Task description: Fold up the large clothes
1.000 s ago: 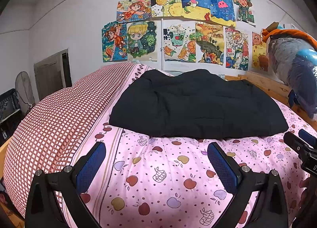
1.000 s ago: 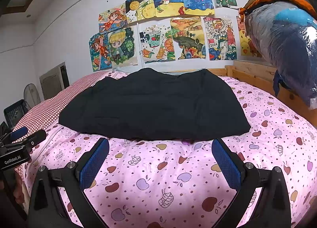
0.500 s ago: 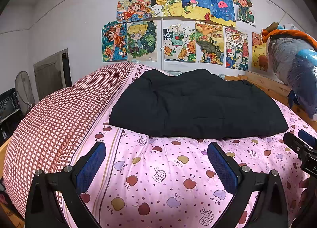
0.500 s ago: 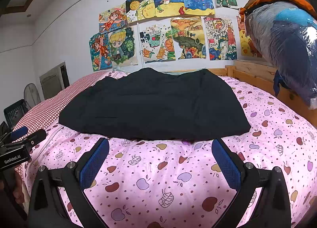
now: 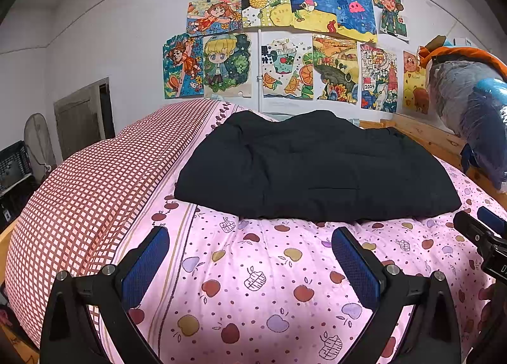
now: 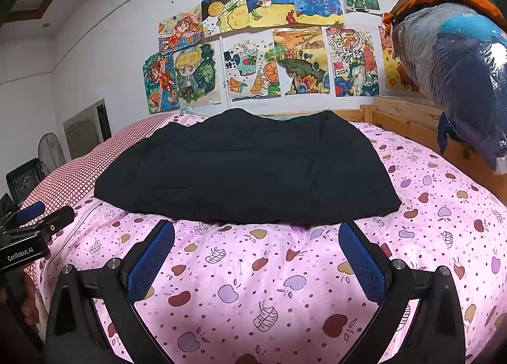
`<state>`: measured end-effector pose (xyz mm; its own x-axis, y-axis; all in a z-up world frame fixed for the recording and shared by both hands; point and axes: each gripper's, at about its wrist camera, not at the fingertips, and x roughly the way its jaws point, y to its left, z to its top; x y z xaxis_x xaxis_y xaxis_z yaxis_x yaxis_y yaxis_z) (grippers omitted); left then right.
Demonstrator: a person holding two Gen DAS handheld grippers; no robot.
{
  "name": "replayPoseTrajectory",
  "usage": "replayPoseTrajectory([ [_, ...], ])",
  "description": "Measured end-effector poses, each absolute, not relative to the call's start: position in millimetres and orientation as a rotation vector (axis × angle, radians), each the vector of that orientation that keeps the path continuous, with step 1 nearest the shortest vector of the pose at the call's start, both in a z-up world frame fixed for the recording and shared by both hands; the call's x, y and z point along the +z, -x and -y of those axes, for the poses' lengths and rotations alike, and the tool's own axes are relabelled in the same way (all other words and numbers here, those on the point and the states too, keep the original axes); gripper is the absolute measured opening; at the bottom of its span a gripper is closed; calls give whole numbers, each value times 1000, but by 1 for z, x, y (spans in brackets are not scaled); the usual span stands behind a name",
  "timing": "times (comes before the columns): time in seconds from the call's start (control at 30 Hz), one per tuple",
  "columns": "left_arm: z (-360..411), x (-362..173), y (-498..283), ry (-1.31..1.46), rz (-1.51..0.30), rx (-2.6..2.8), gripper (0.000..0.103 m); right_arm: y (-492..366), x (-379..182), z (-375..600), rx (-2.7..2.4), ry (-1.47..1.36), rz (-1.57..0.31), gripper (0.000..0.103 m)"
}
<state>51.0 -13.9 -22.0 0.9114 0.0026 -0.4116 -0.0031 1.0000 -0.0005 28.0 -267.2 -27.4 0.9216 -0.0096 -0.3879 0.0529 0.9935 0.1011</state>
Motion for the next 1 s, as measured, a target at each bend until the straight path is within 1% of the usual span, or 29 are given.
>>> replayPoseTrajectory([
  [1.0, 8, -28, -57, 11, -450, 37, 103, -29, -32, 267, -34, -107, -409, 101],
])
